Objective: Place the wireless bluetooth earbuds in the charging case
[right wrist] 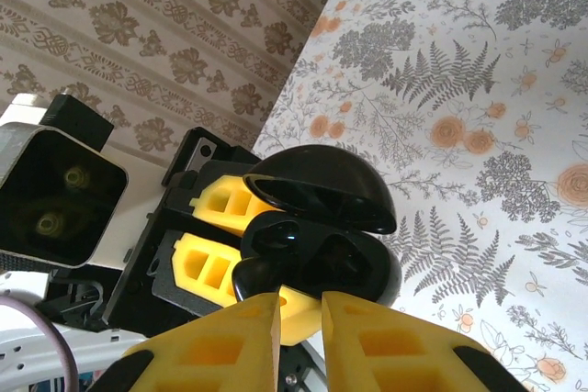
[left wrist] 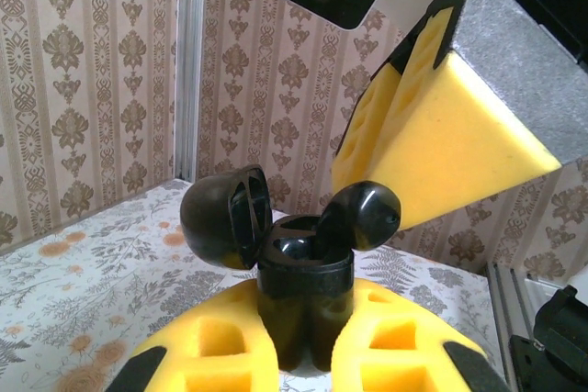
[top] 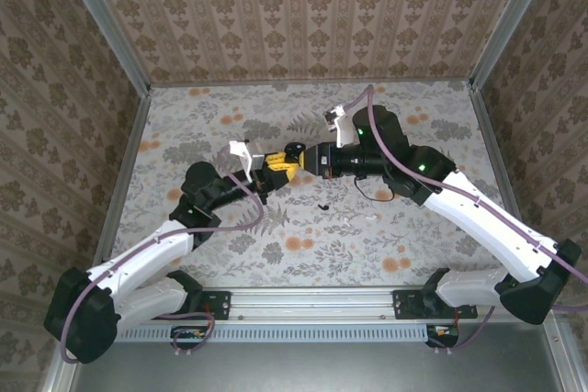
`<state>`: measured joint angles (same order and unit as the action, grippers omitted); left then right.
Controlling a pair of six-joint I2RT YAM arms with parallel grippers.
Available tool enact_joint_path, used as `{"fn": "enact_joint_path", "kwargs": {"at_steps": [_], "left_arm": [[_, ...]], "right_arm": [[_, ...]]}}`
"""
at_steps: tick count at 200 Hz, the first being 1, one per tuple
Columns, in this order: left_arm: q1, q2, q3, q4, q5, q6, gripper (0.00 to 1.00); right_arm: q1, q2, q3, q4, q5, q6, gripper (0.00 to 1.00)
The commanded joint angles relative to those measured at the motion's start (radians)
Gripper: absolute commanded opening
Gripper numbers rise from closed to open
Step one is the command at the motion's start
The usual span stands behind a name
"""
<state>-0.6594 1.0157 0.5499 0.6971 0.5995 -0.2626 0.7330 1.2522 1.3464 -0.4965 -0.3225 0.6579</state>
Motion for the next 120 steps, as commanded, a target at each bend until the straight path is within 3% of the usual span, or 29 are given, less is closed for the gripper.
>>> {"fn": "enact_joint_path", "kwargs": {"at_steps": [1, 120], "left_arm": [[0.005, 0.009, 0.038, 0.047, -0.004, -0.011, 0.0], [0.006, 0.027, 0.04, 0.047, -0.001, -0.003, 0.0]], "right_arm": [[0.008, 0.012, 0.002, 0.023, -0.017, 0.008, 0.2], [0.025, 0.058, 0.046, 0.003, -0.02, -0.01, 0.2]]}}
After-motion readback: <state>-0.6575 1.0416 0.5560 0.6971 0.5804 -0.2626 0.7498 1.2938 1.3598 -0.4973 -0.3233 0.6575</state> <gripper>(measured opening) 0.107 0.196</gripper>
